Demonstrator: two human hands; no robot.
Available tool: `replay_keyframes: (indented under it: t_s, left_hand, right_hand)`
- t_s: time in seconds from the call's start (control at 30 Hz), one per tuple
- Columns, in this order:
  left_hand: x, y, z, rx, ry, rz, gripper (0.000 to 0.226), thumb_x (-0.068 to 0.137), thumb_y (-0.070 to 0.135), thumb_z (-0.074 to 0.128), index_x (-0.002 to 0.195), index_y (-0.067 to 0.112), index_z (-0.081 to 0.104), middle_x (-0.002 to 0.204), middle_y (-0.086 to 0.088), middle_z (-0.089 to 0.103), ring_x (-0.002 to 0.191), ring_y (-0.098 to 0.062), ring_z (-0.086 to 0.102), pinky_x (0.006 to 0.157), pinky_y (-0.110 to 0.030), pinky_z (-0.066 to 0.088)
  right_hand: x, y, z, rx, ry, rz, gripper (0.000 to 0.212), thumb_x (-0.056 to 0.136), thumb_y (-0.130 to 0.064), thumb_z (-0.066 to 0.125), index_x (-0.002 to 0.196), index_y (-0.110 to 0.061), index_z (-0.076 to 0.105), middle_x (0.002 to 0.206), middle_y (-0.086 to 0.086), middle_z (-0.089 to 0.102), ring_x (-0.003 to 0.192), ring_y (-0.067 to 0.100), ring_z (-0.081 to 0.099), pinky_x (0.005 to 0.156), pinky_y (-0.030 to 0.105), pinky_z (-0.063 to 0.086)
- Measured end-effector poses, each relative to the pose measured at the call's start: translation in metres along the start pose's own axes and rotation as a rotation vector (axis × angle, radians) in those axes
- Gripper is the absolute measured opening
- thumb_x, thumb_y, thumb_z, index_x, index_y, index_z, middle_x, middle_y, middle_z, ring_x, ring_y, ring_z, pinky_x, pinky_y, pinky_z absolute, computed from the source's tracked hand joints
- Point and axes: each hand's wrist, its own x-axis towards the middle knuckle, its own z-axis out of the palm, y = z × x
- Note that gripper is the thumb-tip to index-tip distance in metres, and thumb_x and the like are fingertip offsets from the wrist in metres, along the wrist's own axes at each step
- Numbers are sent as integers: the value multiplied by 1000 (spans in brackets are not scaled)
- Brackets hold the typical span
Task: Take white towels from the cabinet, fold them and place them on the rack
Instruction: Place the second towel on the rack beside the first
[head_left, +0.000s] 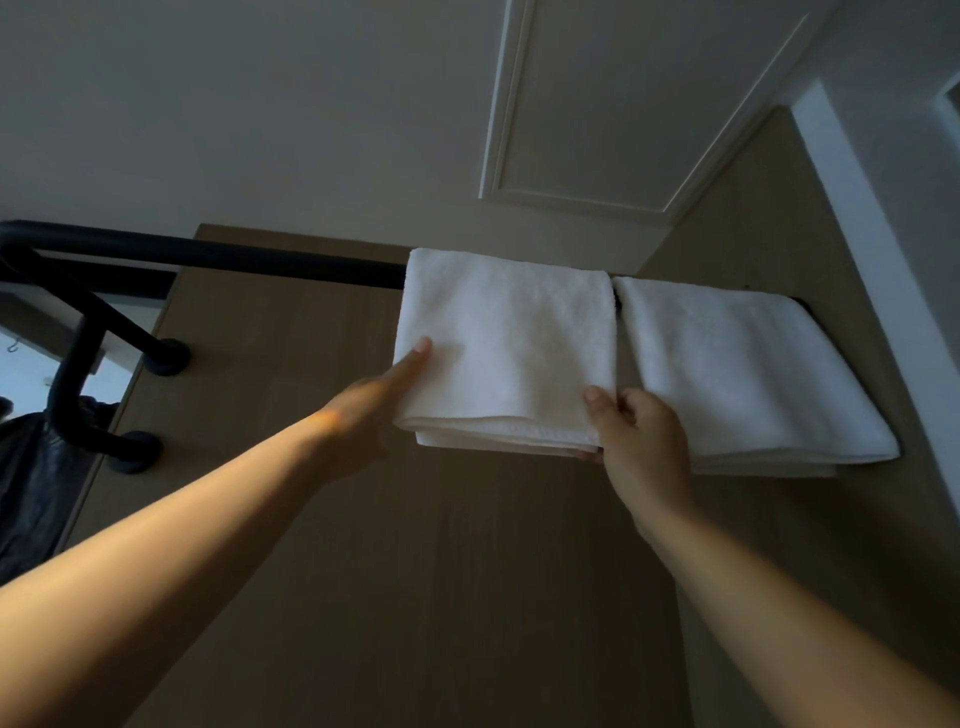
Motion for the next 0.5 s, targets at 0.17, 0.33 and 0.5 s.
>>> replay_keyframes:
  t_s: [0.17, 0.33, 0.5]
  left_hand:
    - [1, -5, 0, -122, -179, -2, 75, 70, 76, 56, 127, 28, 56, 113, 1, 72, 108, -20, 67, 102, -48, 42]
    - [-7, -6, 10, -132, -35, 75, 57, 77, 55, 68, 112, 9, 68, 113, -11, 71, 105, -27, 68, 96, -46, 53]
    - [-16, -7, 11, -77, 60, 196, 35, 82, 37, 73, 87, 2, 73, 96, -16, 74, 86, -25, 73, 79, -35, 60]
  right_hand:
    - [-4, 10, -5, 181, -103, 186, 21, 95, -26, 61, 83, -11, 70, 84, 6, 72, 76, 18, 71, 75, 33, 60]
    - [-10, 10, -12, -117, -142, 28, 18, 95, -27, 59, 91, -13, 68, 86, 3, 71, 77, 17, 68, 72, 36, 58]
    - [-13, 10, -13, -282, -96, -81, 25, 95, -26, 59, 84, -4, 63, 76, 10, 64, 70, 24, 61, 60, 33, 46]
